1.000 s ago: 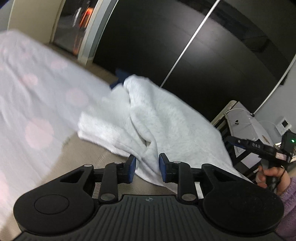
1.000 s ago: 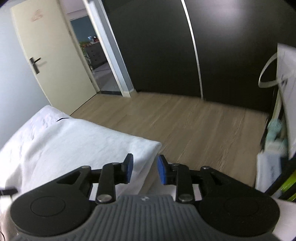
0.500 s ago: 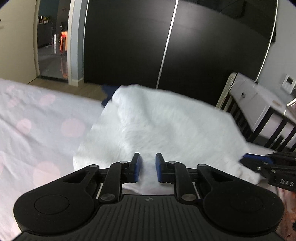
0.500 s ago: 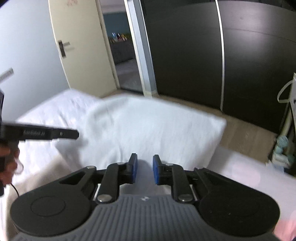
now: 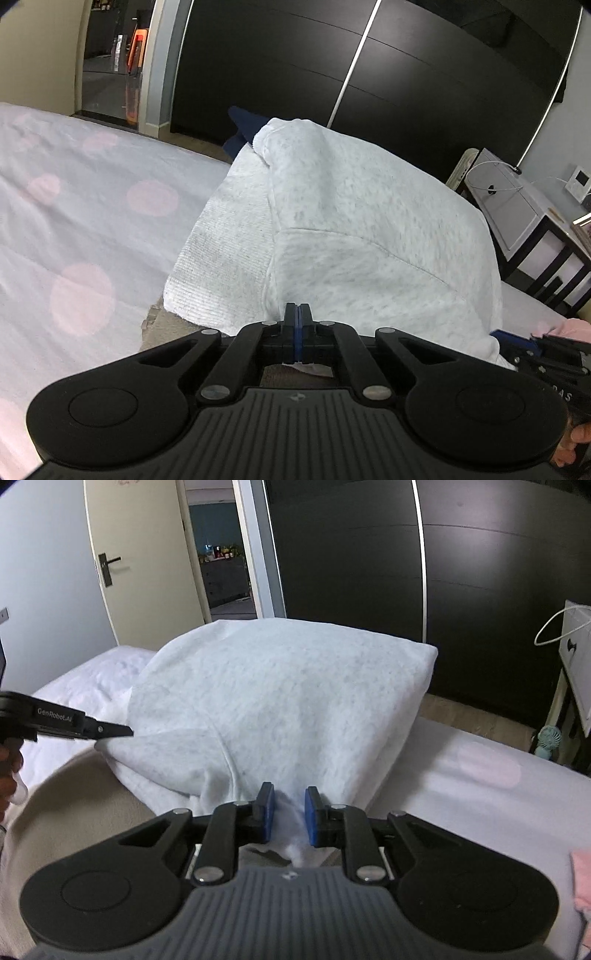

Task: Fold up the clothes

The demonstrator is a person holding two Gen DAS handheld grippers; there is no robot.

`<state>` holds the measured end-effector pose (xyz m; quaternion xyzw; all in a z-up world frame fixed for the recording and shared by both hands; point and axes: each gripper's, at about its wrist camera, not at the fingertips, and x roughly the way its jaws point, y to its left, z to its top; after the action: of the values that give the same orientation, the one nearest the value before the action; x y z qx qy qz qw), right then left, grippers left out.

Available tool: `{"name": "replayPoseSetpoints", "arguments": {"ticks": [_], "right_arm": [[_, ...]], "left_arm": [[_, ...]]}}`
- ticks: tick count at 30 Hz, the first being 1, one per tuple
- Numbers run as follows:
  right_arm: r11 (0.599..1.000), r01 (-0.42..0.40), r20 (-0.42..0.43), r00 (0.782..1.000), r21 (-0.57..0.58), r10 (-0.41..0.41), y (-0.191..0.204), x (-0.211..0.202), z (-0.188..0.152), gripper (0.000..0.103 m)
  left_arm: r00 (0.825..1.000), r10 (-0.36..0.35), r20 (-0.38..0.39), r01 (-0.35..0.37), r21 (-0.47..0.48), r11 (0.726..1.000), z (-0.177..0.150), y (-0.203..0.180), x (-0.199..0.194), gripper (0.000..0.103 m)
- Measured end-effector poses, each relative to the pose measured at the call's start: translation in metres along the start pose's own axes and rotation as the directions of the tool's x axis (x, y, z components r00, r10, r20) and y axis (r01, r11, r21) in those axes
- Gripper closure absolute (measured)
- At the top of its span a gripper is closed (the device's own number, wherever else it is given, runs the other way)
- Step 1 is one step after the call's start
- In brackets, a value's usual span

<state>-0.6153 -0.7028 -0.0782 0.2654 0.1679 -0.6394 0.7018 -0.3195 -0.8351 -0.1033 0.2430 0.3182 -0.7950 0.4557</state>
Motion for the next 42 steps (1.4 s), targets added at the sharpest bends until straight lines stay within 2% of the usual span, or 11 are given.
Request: {"name": "replayPoseSetpoints", "arguments": {"ticks": [8,12,15,19,23,24,26,28,30,37,42], "right_arm": [[0.999,0.034,-0.063,0.997,0.019,-0.033,0.003,-0.006,0.004,0.081],[0.999,0.047,-0.051,0.998,0.006,-0.047,0.011,-0.029,0.017,0.08],[0.999,0.046,-0.031,0.998,0.001,-0.045,0.019,-0.055,0.031,0.079],[1.0,0.029,-0.021,0.999,0.001,-0.029,0.031,-0.096,0.045,0.061],[1.0,0.015,0.01,1.0,0.014,-0.015,0.044,-0.137,0.053,0.051],[1.0,0.007,0.021,1.0,0.025,-0.008,0.047,-0.147,0.055,0.044],[0.999,0.005,0.04,0.999,0.046,-0.007,0.053,-0.168,0.056,0.035],[0.997,0.038,0.054,0.998,0.06,-0.041,0.061,-0.189,0.057,0.022],[0.996,0.056,0.081,0.995,0.069,-0.061,0.068,-0.209,0.054,0.016],[0.995,0.091,0.126,0.987,0.033,-0.095,0.099,-0.25,0.019,0.016],[0.994,0.113,0.101,0.988,0.005,-0.113,0.111,-0.26,-0.003,0.016]], "left_arm": [[0.996,0.057,-0.07,-0.062,-0.064,0.996,0.014,-0.01,-0.012,0.103],[0.999,0.036,0.002,-0.035,-0.137,0.99,0.018,-0.012,-0.068,0.099],[0.995,0.08,0.057,-0.075,-0.087,0.993,0.016,-0.028,-0.115,0.088],[0.988,0.08,0.134,-0.071,-0.071,0.995,0.009,-0.057,-0.171,0.076],[0.971,0.122,0.203,-0.122,-0.013,0.992,-0.002,-0.092,-0.213,0.048],[0.965,0.142,0.219,-0.147,0.003,0.989,-0.005,-0.1,-0.221,0.046],[0.957,0.162,0.24,-0.173,0.023,0.985,-0.015,-0.114,-0.234,0.028],[0.951,0.174,0.257,-0.191,0.043,0.981,-0.026,-0.127,-0.247,0.026],[0.947,0.204,0.247,-0.224,0.057,0.973,-0.036,-0.138,-0.252,0.025],[0.946,0.201,0.254,-0.203,-0.019,0.979,-0.076,-0.147,-0.261,0.025],[0.926,0.267,0.267,-0.256,-0.076,0.964,-0.098,-0.15,-0.262,0.023]]}}
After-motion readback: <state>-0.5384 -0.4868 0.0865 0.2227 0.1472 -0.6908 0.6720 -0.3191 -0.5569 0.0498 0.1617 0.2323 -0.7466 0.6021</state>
